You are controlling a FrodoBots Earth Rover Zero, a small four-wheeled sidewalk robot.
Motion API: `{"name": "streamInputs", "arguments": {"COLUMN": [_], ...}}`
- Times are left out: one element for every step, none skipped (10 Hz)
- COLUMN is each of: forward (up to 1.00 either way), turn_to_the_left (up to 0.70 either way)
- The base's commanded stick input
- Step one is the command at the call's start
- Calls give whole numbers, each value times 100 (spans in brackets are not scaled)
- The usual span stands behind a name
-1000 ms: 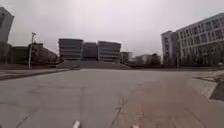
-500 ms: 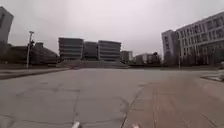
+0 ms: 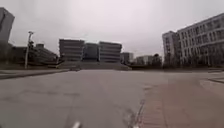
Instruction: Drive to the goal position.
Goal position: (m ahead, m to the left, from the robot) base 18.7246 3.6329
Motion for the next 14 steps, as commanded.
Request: {"name": "streamInputs", "arguments": {"forward": [70,70,70,70,70,70,70,70,70,70,70,70,70,70], "turn_to_the_left": [0,0,0,0,0,0,0,0,0,0,0,0,0,0]}}
